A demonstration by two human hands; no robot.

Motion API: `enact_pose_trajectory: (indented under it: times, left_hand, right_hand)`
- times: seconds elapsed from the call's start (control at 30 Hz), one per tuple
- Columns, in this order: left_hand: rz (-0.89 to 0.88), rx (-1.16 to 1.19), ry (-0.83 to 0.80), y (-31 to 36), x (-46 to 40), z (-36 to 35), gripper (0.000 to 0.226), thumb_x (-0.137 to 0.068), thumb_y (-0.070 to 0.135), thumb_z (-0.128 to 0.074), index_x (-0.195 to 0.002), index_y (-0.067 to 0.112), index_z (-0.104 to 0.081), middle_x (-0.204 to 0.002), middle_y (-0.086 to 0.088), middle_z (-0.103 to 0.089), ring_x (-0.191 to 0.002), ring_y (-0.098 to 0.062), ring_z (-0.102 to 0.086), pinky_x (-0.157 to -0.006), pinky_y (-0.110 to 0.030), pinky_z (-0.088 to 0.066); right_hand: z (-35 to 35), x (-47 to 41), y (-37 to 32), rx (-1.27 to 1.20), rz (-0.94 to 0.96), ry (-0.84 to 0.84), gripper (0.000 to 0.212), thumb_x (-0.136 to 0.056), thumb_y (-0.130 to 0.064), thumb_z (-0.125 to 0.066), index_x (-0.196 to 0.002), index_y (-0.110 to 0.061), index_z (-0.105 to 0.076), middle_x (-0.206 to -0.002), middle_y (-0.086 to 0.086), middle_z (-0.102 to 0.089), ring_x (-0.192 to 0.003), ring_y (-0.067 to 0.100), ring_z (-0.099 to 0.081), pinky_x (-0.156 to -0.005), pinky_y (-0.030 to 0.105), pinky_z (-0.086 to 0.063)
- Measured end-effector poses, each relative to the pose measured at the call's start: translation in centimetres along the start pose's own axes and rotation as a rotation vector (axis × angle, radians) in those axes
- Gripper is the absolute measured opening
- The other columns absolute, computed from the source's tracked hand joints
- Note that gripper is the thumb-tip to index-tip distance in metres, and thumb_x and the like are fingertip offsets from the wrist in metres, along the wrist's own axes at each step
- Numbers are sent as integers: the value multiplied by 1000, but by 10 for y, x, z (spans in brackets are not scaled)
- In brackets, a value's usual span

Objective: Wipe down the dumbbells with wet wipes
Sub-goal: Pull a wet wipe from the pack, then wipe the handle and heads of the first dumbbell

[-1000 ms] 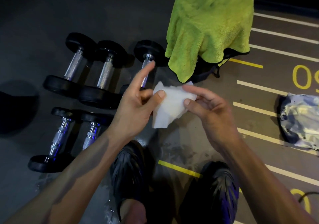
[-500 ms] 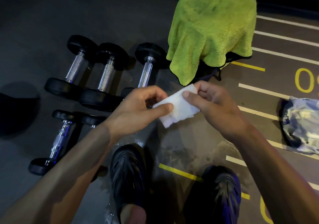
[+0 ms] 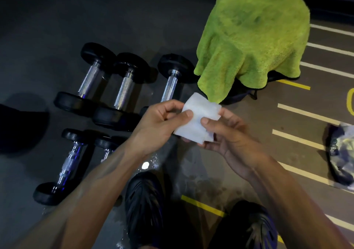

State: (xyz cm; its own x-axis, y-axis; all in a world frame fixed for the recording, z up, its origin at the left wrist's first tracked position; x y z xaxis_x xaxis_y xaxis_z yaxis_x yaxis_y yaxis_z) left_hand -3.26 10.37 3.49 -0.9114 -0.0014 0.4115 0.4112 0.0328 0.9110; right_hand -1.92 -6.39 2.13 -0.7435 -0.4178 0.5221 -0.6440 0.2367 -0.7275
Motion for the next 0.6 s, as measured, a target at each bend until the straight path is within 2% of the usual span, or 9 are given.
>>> enact_pose_trajectory:
  times: [0.07,0.13,0.2,0.27,0.3,0.37,0.43,0.5,0.6]
  left_hand:
    - [13,61,-13,0,-4,2,16,-99,16,-65,-112,6,-69,-82,-13,-77,-61,-22,-71,-63,-25,-58]
    - [5,163,-73,-1,-7,5,16,-99,18,-66,-115,14,-69,-92,-13,-77,-72,-24,-73,-68,-30,-60]
    - [-15,199,-115,-1,-11,10,17,-97,14,-63,-105,21,-76,-97,-11,-75,-84,-23,-70,-73,-31,-59]
    - [-45,77,-118,-1,-16,16,26,-97,3,-57,-88,16,-77,-88,-3,-73,-82,-13,-65,-71,-23,-51]
    - [-59,7,-118,-1,-19,19,31,-99,-3,-53,-85,12,-76,-84,2,-73,-80,-10,-64,-71,-20,-50]
    - [-94,-91,-119,1,-25,23,36,-100,-11,-47,-87,8,-75,-88,0,-77,-85,-10,-70,-76,-19,-54]
    - [-135,-163,-117,3,-31,27,37,-101,-12,-46,-90,8,-76,-96,-5,-80,-90,-12,-73,-81,-21,-55]
    - [-143,-200,-130,0,-38,32,33,-103,-9,-48,-95,8,-76,-101,-9,-79,-93,-15,-73,-83,-23,-55]
    - [-145,-266,-39,-2,-56,51,31,-100,0,-52,-108,19,-75,-105,-10,-76,-95,-10,-69,-83,-22,-54]
  right_hand:
    - [3,-8,-10,78,175,20,32,-82,-8,-78,-112,-16,-67,-100,14,-76,-85,31,-74,-70,40,-57]
    - [1,-13,-18,143,342,-35,25,-83,-4,-75,-106,-12,-70,-101,17,-73,-89,31,-68,-75,46,-53]
    - [2,-18,-23,193,412,-66,15,-81,-9,-74,-96,-13,-74,-97,15,-69,-88,25,-63,-75,41,-50]
    - [2,-25,-27,162,362,-74,20,-81,-12,-64,-94,-19,-78,-95,6,-70,-86,18,-64,-72,31,-52]
    - [2,-30,-25,139,277,-65,27,-81,-14,-58,-98,-21,-77,-96,5,-70,-87,18,-65,-72,30,-53]
    - [0,-42,-16,129,65,-43,35,-83,-30,-52,-111,-27,-72,-109,4,-72,-97,23,-70,-82,40,-57]
    - [-2,-50,-6,216,-46,-3,37,-82,-43,-67,-116,-27,-70,-118,4,-72,-110,25,-70,-91,49,-60]
    - [-3,-56,1,238,-53,53,34,-81,-33,-81,-110,-16,-73,-112,11,-74,-106,25,-72,-89,46,-61]
    - [3,-64,0,140,27,200,3,-86,-15,-74,-89,-15,-75,-89,8,-72,-87,21,-66,-76,36,-55]
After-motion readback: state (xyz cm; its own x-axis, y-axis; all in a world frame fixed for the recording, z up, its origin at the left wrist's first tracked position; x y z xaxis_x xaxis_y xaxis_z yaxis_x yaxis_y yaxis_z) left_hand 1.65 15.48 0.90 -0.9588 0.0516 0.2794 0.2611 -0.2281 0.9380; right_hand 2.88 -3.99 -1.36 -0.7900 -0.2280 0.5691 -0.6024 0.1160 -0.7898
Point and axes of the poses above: each hand's wrist, its own x-axis away from the middle knuckle, its own z-axis out of the back of the hand, y = z × x, the point moved 5 cm from there along -x, towards the middle knuckle
